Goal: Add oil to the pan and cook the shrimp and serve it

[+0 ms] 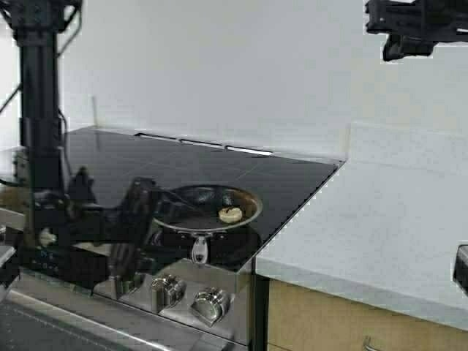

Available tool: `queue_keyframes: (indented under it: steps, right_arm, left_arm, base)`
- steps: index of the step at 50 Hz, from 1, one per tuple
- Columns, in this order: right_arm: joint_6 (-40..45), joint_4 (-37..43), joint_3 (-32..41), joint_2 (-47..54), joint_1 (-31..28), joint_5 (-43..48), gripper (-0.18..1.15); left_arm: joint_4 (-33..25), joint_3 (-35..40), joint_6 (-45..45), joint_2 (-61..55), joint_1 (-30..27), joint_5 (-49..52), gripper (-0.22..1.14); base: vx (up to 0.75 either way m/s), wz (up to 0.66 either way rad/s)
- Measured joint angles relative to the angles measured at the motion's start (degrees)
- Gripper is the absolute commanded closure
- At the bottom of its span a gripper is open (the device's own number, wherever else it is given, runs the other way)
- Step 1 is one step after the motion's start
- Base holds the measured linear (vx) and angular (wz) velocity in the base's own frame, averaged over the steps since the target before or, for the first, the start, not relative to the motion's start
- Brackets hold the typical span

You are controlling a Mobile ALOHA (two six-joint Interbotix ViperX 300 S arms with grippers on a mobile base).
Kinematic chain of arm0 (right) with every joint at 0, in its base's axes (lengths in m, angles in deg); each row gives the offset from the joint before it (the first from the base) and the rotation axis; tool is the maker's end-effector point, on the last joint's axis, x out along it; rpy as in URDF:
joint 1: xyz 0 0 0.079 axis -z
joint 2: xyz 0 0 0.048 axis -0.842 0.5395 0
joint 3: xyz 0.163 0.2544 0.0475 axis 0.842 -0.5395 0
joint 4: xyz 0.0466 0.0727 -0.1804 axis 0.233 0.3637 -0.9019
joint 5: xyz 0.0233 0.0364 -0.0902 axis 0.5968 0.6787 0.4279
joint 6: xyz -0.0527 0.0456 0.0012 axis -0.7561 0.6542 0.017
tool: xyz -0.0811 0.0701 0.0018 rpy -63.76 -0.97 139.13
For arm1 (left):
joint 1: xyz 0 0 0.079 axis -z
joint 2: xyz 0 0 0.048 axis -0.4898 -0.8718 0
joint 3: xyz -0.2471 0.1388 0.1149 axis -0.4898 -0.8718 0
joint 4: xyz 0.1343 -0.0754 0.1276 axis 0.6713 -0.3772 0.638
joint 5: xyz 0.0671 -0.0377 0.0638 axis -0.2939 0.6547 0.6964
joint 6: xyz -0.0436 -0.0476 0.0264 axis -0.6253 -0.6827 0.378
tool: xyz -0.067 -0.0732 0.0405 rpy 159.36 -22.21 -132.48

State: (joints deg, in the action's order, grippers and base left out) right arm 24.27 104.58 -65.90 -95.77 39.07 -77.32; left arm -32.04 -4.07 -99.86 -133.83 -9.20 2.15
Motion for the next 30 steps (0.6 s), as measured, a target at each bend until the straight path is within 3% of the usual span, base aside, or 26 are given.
queue_keyframes:
  steps: [30]
  right_arm:
    - [0.0,-0.1,0.1,0.2,0.0,0.0,0.92]
  left_arm:
    - [-2.5,8.4,-6.3,-4.6,4.5,0.0,-0.09]
  base:
    - [0.00,0.00]
